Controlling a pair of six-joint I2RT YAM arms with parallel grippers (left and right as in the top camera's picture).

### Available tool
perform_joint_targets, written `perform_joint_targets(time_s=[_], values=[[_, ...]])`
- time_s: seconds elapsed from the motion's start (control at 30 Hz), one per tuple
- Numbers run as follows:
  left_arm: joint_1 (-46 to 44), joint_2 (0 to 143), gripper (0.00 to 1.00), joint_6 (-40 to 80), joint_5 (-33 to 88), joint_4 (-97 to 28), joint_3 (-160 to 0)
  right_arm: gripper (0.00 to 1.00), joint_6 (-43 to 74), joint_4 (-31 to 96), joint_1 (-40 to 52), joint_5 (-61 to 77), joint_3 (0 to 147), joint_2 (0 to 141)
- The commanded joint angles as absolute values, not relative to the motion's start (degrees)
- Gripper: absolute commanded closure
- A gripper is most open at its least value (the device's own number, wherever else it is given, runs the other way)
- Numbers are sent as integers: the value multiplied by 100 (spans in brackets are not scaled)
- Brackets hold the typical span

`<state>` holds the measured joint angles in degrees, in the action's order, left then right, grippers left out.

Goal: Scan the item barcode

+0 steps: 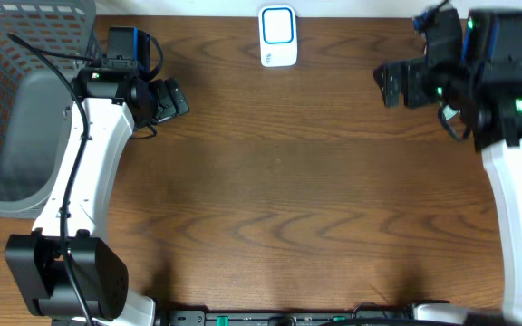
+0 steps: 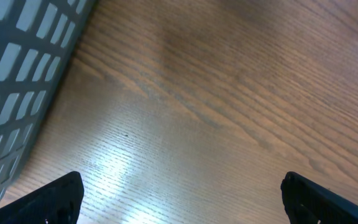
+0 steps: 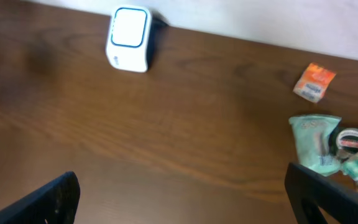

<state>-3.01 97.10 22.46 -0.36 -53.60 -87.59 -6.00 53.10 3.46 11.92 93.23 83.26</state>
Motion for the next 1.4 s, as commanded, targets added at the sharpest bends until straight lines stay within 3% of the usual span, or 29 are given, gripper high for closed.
perform_joint_targets(time_s=[0.0,0.27,0.53,0.97,1.37], values=[[-281,9736,0,2209,-113,-5376,-8785,1,-475,5144,329,1391,8541,7459],[-281,9736,0,2209,-113,-5376,-8785,1,-255,4641,331,1365,6687,5662],[-281,9736,0,2211,-113,-5376,-8785,1,-259,4882,331,1367,6099,4593],[-281,9736,0,2209,-113,-5376,-8785,1,-261,6388,331,1387,6099,4495],[-281,9736,0,2211,-113,-5376,-8785,1,-261,6941,504,1365,6101,4495]])
